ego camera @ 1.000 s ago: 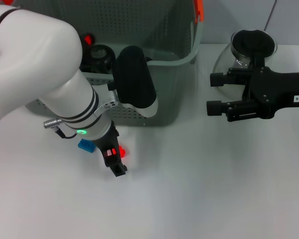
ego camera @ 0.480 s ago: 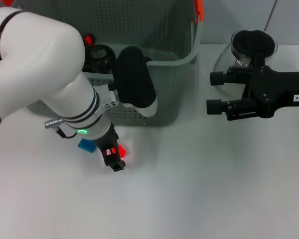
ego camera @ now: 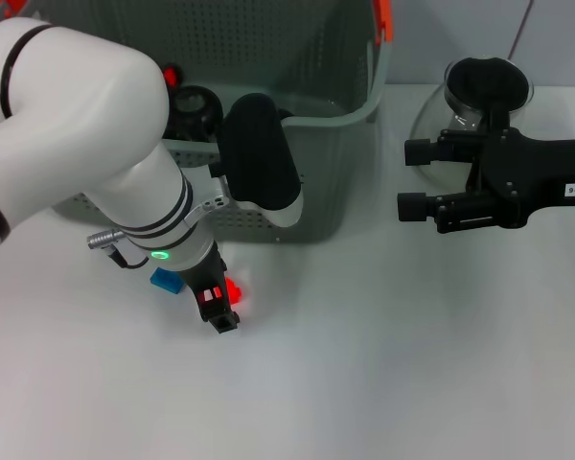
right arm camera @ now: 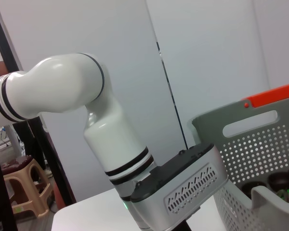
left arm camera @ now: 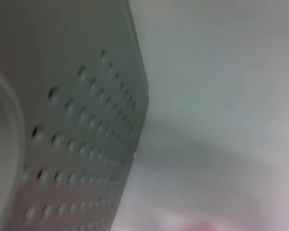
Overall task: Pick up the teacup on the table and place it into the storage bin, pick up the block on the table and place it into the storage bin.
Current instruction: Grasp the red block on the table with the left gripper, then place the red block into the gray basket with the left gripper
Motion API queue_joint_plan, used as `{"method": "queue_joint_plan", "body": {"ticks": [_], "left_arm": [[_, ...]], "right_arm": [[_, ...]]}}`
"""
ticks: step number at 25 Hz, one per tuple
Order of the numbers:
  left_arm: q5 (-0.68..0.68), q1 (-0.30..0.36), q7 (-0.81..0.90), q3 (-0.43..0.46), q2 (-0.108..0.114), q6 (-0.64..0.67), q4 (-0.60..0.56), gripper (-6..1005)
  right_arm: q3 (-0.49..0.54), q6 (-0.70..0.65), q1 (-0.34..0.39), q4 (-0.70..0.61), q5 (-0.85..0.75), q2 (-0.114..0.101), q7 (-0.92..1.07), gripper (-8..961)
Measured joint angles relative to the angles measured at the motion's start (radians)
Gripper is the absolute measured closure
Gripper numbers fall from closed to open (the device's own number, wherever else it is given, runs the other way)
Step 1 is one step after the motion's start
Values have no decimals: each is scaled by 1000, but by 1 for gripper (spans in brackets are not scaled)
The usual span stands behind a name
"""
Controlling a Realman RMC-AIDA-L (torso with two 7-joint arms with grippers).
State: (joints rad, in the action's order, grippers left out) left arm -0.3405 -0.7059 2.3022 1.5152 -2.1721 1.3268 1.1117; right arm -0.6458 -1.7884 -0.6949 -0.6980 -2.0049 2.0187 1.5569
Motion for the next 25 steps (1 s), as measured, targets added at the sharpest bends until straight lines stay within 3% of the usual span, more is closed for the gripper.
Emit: {"method": "queue_joint_plan", "body": {"ticks": [6, 18, 22, 25], "left_arm": [[4, -4, 13, -3, 0, 2, 0, 330], [10, -27, 53, 14, 2, 67, 23, 554], [-21, -17, 45, 95, 1, 206, 115, 588], [-106, -8, 15, 249, 3, 373, 219, 576]], "right_arm": [[0, 0, 0, 0, 0, -1, 0, 12], [9, -2, 8, 0, 2, -2, -12, 12], [15, -9, 11, 0, 3, -4, -16, 13], [17, -15, 12, 0, 4, -5, -20, 13]]}}
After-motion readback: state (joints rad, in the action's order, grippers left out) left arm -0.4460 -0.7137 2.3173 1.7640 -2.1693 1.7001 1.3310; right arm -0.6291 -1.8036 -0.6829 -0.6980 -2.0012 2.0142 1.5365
